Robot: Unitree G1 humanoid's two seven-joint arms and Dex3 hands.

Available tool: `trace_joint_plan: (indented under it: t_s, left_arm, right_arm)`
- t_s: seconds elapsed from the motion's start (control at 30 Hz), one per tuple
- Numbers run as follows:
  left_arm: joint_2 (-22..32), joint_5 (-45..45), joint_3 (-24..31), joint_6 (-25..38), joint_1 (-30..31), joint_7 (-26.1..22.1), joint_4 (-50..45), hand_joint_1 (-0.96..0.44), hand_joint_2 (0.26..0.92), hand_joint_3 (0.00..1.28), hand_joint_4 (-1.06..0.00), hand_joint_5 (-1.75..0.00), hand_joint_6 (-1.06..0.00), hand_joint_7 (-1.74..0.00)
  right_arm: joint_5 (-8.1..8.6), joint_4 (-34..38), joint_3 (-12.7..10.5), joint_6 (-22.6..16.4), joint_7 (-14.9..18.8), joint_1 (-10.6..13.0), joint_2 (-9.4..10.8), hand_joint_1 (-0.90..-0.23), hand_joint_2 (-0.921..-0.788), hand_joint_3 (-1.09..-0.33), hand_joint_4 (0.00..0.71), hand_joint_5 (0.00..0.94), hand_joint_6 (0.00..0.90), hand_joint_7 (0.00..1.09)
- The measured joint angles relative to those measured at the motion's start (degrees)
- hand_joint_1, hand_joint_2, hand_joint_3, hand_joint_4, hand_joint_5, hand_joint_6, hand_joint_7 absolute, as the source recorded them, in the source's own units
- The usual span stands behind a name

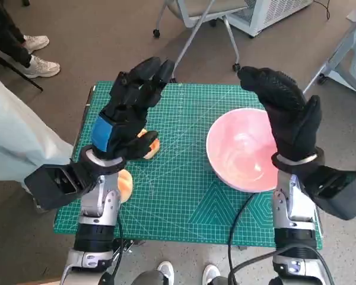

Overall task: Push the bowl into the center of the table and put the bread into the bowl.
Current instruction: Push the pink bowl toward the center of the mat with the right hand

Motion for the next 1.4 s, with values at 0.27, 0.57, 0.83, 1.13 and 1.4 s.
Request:
trace_joint_plan:
  t_s: [0.27,0.57,0.83,1.13,1.4]
  left_arm:
    - [0.0,0.0,0.0,0.0,0.0,0.0,0.1,-0.62,0.921,0.43,-0.15,-0.02,0.0,-0.57]
    - [0.0,0.0,0.0,0.0,0.0,0.0,0.3,-0.61,0.921,0.43,-0.15,-0.02,0.0,-0.57]
    - [-0.1,0.0,-0.1,0.0,-0.1,0.0,0.4,-0.6,0.921,0.43,-0.15,-0.02,0.0,-0.57]
    - [0.0,0.1,0.0,-0.1,-0.1,0.0,0.8,-0.6,0.921,0.43,-0.15,-0.02,0.0,-0.57]
    - [-0.1,0.1,-0.1,-0.2,-0.2,0.0,1.4,-0.61,0.921,0.44,-0.15,-0.02,0.0,-0.57]
  right_arm:
    - [0.0,0.0,-0.1,0.0,0.0,0.0,0.0,-0.67,-0.921,-0.751,0.204,0.001,0.004,0.63]
    - [0.0,0.0,-0.3,0.0,0.0,0.0,0.0,-0.673,-0.921,-0.749,0.205,0.001,0.006,0.63]
    - [0.37,1.0,-1.5,-0.5,1.2,0.0,-0.7,-0.674,-0.921,-0.74,0.207,0.001,0.032,0.59]
    - [1.91,14.5,-7.7,-5.9,2.6,-3.0,-5.0,-0.663,-0.921,-0.733,0.209,0.0,0.124,0.4]
    - [-0.6,29.4,-11.9,-11.4,-3.5,-7.6,-8.6,-0.623,-0.921,-0.815,0.183,0.0,0.157,0.3]
